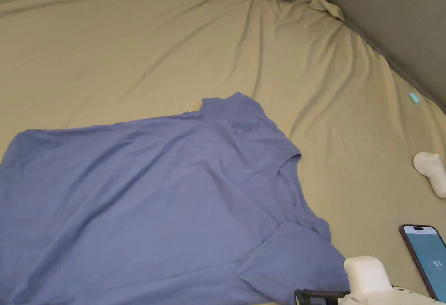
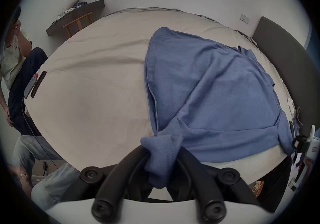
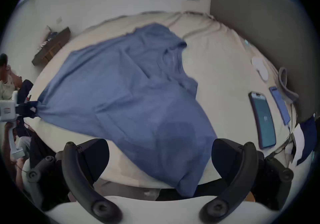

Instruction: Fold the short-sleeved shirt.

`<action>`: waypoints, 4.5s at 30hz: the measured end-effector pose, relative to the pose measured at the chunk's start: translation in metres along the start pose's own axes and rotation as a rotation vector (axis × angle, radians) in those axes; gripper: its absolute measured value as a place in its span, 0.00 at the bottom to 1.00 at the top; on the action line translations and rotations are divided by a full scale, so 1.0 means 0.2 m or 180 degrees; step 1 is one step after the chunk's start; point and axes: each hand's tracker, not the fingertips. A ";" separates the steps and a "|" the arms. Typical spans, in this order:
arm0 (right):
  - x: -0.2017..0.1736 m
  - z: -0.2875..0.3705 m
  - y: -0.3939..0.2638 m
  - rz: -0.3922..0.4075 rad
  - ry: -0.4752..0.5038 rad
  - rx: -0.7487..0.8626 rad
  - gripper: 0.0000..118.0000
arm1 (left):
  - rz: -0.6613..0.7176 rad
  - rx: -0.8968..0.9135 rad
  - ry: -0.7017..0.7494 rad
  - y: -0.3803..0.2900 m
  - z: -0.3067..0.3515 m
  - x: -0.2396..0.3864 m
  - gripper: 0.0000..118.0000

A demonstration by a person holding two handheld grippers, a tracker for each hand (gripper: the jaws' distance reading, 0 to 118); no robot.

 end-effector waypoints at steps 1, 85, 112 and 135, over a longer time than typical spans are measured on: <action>0.01 -0.04 0.01 -0.0020 -0.0011 -0.0107 0.96 | -0.0007 -0.0003 0.0007 0.00 0.00 0.00 0.04; -0.33 0.20 0.33 0.0311 0.0180 0.1014 0.03 | -0.0422 0.0678 0.0206 0.51 -0.42 0.02 1.00; -0.09 -0.20 0.58 0.0284 0.0161 0.0642 1.00 | -0.0190 0.0462 -0.0089 0.63 -0.47 0.03 0.08; 0.08 -0.30 0.74 0.0019 0.0287 0.0641 0.10 | -0.0051 0.0466 -0.0212 0.65 -0.26 0.02 0.08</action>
